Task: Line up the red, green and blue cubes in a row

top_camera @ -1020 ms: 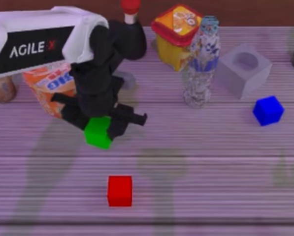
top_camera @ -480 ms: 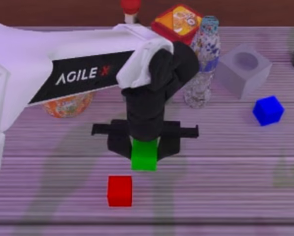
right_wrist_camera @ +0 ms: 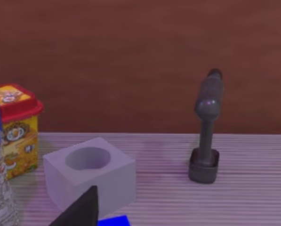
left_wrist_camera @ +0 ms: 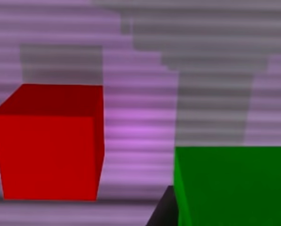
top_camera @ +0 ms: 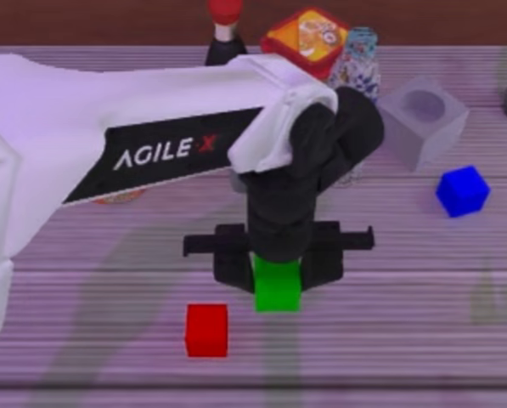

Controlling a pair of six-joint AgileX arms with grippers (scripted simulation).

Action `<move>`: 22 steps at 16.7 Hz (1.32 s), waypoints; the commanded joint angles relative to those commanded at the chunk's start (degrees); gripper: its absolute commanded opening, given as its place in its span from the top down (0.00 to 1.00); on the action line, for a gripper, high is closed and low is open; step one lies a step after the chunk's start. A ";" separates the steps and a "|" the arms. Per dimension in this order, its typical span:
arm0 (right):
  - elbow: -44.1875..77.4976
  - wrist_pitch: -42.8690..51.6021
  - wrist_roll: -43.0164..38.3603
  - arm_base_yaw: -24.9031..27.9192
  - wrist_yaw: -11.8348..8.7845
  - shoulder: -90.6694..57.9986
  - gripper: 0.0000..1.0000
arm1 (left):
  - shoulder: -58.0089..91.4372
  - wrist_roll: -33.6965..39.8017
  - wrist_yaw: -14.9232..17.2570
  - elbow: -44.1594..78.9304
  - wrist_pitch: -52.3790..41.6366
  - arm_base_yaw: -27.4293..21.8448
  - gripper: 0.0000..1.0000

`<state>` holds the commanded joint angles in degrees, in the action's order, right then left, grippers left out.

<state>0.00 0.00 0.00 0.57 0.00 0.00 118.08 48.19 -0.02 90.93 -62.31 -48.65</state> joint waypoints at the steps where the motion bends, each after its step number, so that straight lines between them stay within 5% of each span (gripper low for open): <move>1: 0.00 0.00 0.00 0.00 0.00 0.00 0.00 | 0.25 -0.17 0.01 -0.13 0.07 0.27 1.00; 14: 0.00 0.00 0.00 0.00 0.00 0.00 0.00 | 5.26 -0.05 0.04 -8.70 13.95 -0.03 1.00; 22: 0.00 0.00 0.00 0.00 0.00 0.00 0.00 | 5.26 -0.05 0.04 -8.70 13.95 -0.03 0.40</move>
<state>0.00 0.00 0.00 0.57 0.00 0.00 123.34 48.15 0.02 82.24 -48.36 -48.67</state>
